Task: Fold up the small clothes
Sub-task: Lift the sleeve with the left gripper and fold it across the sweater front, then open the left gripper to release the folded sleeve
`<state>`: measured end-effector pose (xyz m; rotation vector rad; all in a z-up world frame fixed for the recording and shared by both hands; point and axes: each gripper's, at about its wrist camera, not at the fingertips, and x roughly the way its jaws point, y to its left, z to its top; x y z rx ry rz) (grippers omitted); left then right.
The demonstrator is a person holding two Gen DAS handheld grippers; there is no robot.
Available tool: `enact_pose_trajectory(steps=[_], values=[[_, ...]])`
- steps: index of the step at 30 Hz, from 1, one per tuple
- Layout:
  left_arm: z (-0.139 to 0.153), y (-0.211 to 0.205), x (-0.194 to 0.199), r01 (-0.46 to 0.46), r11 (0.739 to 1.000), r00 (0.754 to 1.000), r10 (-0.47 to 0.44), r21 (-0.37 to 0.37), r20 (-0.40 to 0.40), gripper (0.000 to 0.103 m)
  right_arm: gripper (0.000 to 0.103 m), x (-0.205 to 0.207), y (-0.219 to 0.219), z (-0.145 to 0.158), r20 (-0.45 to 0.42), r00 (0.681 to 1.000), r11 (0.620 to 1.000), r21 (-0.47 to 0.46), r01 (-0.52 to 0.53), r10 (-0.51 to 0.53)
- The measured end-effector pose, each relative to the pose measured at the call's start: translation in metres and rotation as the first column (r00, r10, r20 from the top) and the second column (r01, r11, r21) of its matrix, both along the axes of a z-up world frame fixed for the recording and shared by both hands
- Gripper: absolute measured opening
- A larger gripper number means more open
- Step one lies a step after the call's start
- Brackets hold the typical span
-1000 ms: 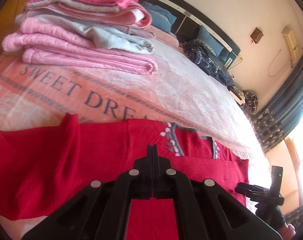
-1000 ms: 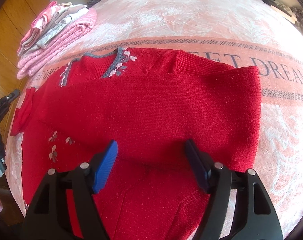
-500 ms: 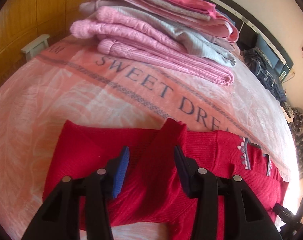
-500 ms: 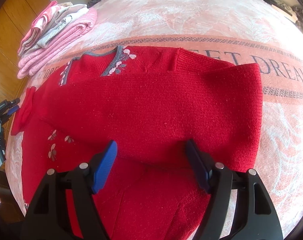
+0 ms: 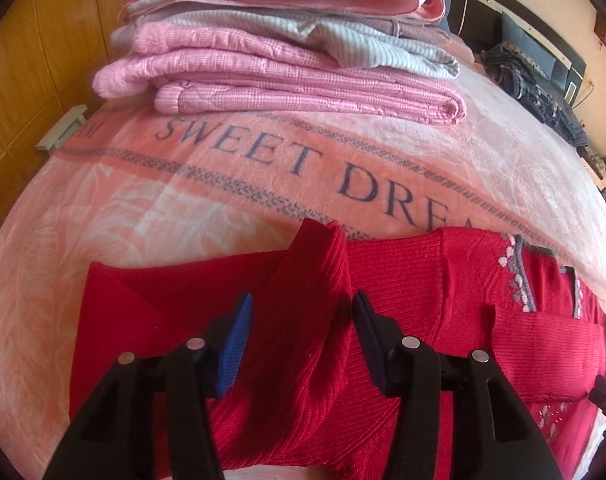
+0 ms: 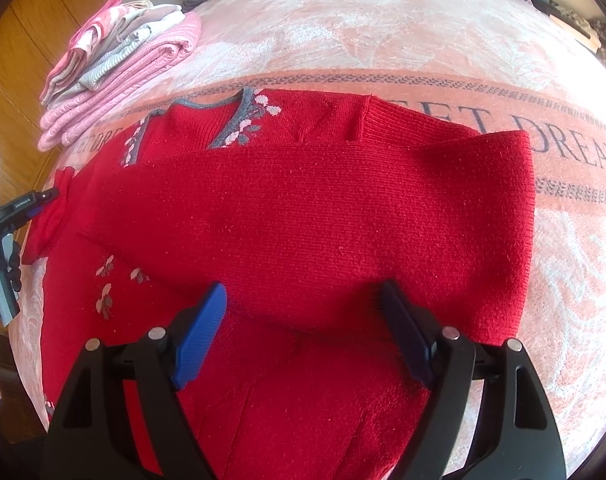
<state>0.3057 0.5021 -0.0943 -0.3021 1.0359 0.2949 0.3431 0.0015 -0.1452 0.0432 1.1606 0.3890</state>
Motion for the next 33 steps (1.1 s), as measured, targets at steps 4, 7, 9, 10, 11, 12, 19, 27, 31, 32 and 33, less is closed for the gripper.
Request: enact_pose_trajectory(steps=[4, 7, 9, 10, 11, 12, 19, 27, 31, 32, 33], values=[[-0.007, 0.002, -0.003, 0.006, 0.998, 1.000, -0.004, -0.066, 0.025, 0.008, 0.079, -0.001, 0.000, 0.000, 0.004, 1.000, 1.000, -0.002, -0.005, 0.005], [0.001, -0.004, -0.006, 0.072, 0.987, 0.993, -0.058, -0.144, 0.104, 0.007, 0.079, -0.001, 0.000, 0.000, 0.004, 1.000, 1.000, -0.002, -0.005, 0.005], [0.009, -0.012, -0.009, 0.126, 0.969, 0.982, -0.091, -0.212, 0.168, 0.007, 0.079, -0.001, 0.000, 0.000, 0.003, 1.000, 1.000, -0.002, -0.003, 0.003], [0.014, -0.019, -0.009, 0.146, 0.959, 0.976, -0.099, -0.245, 0.193, 0.007, 0.079, -0.001, 0.000, 0.000, 0.002, 1.000, 1.000, -0.001, -0.001, 0.001], [0.020, -0.025, -0.009, 0.169, 0.944, 0.969, -0.106, -0.282, 0.225, 0.007, 0.079, -0.001, 0.001, 0.000, 0.001, 1.000, 1.000, -0.002, 0.001, -0.001], [0.026, -0.033, -0.010, 0.195, 0.930, 0.960, -0.116, -0.311, 0.255, 0.007, 0.079, -0.001, 0.001, 0.000, 0.000, 1.000, 1.000, -0.003, 0.003, -0.003], [0.062, -0.117, -0.012, 0.380, 0.867, 0.884, -0.238, -0.323, 0.402, 0.007, 0.080, -0.001, 0.001, 0.000, -0.001, 1.000, 1.000, -0.004, 0.004, -0.004], [0.034, -0.189, 0.000, 0.492, 0.779, 0.863, -0.376, -0.389, 0.337, 0.024, 0.080, 0.001, -0.002, 0.001, -0.011, 1.000, 1.000, 0.020, 0.016, -0.015], [0.047, -0.174, -0.006, 0.485, 0.818, 0.853, -0.363, -0.311, 0.376, 0.042, 0.080, 0.004, -0.005, 0.004, -0.019, 0.999, 0.997, 0.073, 0.036, -0.035], [0.052, -0.166, -0.009, 0.484, 0.825, 0.849, -0.362, -0.291, 0.385, 0.043, 0.079, 0.004, -0.004, 0.006, -0.025, 0.999, 0.994, 0.102, 0.036, -0.034], [0.055, -0.157, -0.011, 0.480, 0.832, 0.849, -0.362, -0.276, 0.386, 0.043, 0.079, 0.005, -0.003, 0.008, -0.035, 0.999, 0.990, 0.136, 0.035, -0.030]])
